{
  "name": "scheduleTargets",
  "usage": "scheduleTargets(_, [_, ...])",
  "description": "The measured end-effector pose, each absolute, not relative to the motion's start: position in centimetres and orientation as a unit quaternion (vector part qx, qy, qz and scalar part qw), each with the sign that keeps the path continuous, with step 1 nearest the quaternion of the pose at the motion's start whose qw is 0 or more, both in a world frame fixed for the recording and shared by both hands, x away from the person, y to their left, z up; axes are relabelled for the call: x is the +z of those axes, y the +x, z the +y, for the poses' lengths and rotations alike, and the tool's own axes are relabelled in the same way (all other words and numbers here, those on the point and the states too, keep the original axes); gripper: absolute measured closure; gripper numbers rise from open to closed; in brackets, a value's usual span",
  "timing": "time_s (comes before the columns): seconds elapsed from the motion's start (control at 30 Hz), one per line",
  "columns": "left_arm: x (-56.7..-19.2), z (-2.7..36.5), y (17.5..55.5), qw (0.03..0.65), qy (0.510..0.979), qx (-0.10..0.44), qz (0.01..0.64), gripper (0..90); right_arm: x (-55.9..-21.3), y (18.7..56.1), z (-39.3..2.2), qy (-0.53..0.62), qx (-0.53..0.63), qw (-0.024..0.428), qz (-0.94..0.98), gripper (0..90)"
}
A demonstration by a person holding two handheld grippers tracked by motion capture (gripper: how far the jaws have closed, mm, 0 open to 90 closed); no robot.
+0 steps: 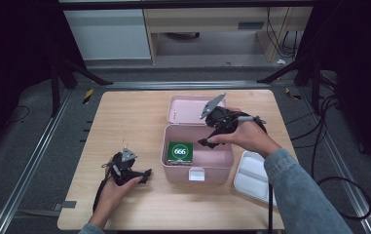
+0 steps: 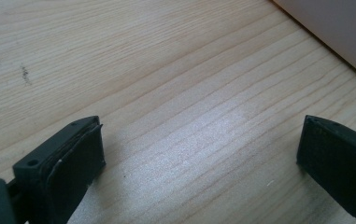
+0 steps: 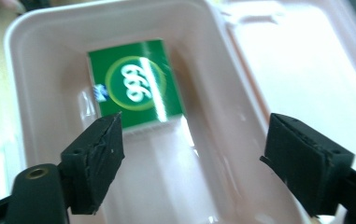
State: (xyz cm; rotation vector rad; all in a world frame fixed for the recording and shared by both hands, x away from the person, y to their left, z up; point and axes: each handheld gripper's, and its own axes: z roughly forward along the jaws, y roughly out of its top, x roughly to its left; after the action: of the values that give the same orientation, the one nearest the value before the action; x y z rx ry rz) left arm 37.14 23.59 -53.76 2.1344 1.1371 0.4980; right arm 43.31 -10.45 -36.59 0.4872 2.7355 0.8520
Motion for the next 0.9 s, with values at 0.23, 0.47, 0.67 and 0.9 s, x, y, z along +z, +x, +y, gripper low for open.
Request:
scheduleTargets(0.23, [-53.8, 23.6, 37.1, 0.330, 0.816, 0.191, 0.435, 0.0, -35.5, 42.6, -16.0, 0.215, 0.298, 0.143, 0.919, 25.6])
scheduleTargets(0.47, [-53.8, 23.6, 37.1, 0.330, 0.815, 0.190, 0.436, 0.0, -35.6, 41.5, -20.8, 0.260, 0.295, 0.151, 0.907, 29.1])
scheduleTargets(0.67, [-53.8, 23.6, 37.1, 0.329, 0.816, 0.190, 0.436, 0.0, -36.6, 40.5, -24.1, 0.288, 0.284, 0.151, 0.902, 33.5])
scheduleTargets(0.9, [-53.8, 23.6, 37.1, 0.329, 0.816, 0.190, 0.436, 0.0, -37.8, 39.5, -26.2, 0.298, 0.272, 0.141, 0.904, 39.1])
